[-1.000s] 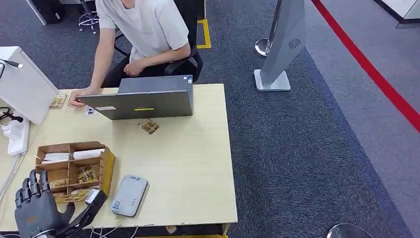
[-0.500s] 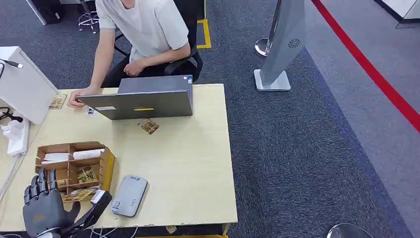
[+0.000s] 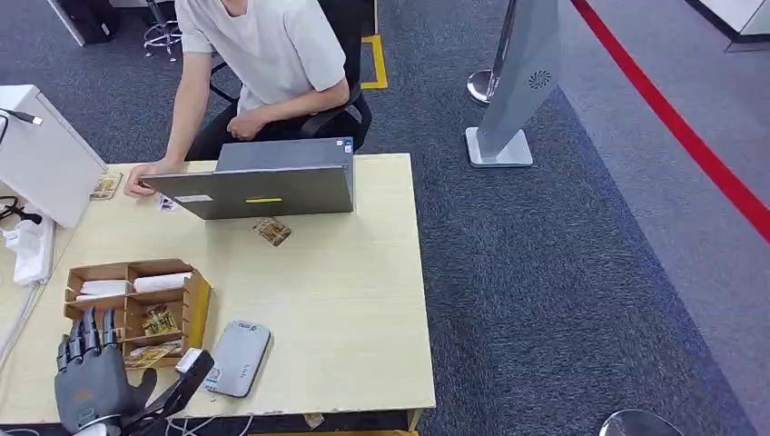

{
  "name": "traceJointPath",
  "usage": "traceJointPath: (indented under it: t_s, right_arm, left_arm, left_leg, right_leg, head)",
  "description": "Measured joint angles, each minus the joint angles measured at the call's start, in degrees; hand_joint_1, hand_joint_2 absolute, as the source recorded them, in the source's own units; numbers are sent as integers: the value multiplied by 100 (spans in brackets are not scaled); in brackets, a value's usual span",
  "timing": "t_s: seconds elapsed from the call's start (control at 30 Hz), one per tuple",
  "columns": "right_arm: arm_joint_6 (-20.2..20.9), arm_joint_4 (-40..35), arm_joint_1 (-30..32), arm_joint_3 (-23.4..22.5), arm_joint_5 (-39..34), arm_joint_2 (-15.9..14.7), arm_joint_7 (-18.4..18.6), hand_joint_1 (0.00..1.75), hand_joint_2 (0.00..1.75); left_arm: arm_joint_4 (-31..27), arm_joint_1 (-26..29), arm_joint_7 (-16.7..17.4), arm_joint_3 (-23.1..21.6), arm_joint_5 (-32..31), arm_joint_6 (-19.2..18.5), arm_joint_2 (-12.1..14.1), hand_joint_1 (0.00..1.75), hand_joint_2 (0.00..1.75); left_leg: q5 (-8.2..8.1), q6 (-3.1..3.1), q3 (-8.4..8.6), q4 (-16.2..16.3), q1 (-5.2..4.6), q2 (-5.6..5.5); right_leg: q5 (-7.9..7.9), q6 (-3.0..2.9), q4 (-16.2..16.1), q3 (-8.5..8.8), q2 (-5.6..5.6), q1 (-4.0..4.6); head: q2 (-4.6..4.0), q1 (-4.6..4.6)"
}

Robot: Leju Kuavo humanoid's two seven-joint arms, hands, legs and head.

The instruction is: Pass the card to the sensor for recognition and then transmit it.

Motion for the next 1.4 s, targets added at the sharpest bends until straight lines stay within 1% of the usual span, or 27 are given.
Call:
traceJointPath:
  t_s: [0.17,0.47,0.5,0.67,0.7,0.83,1.07,1.3,1.4]
  right_arm:
    - [0,0,-1,0,0,0,-7,0,175]
    - [7,0,-1,0,0,0,-7,0,175]
    - [13,0,-1,0,0,0,-7,0,175]
    - [17,0,-1,0,0,0,-9,0,175]
    - [17,0,0,0,0,0,-9,0,175]
    - [15,0,-1,-2,0,0,-9,0,175]
    - [-17,0,-2,0,2,0,-9,0,175]
    - [-17,0,-1,-2,4,0,-9,0,175]
    - [-17,0,-2,-2,7,0,-15,0,175]
  left_arm:
    - [13,-35,57,-157,0,-15,22,0,175]
    - [22,-50,59,-251,0,-52,22,0,175]
    - [22,-50,57,-253,0,-50,22,84,175]
    - [26,-50,6,-253,0,-66,15,84,175]
    - [26,-50,6,-253,0,-68,15,175,175]
    - [44,-50,-15,-253,0,-70,15,175,175]
    - [59,-50,-230,-253,0,-98,-20,175,175]
    - [59,-67,-302,-251,0,-129,-63,175,175]
    - [59,-72,-490,-212,0,-197,-113,175,175]
  left_leg:
    - [0,0,0,0,0,0]
    - [0,0,0,0,0,0]
    - [0,0,0,0,0,0]
    - [0,0,0,0,0,0]
    - [0,0,0,0,0,0]
    - [0,0,0,0,0,0]
    - [0,0,-1,0,0,-1]
    - [0,0,-1,0,0,0]
    - [0,0,-1,0,0,-1]
  right_leg:
    - [0,0,0,0,0,0]
    - [0,0,0,0,0,0]
    - [0,0,0,0,0,0]
    - [0,0,0,0,0,0]
    - [0,0,0,0,0,0]
    - [0,0,0,0,0,0]
    - [0,0,0,1,-1,0]
    - [0,0,0,1,-1,0]
    - [0,0,0,2,-1,0]
  head:
    - [0,0]
    - [0,0]
    - [0,0]
    - [0,0]
    - [0,0]
    - [0,0]
    - [0,0]
    - [0,0]
    - [0,0]
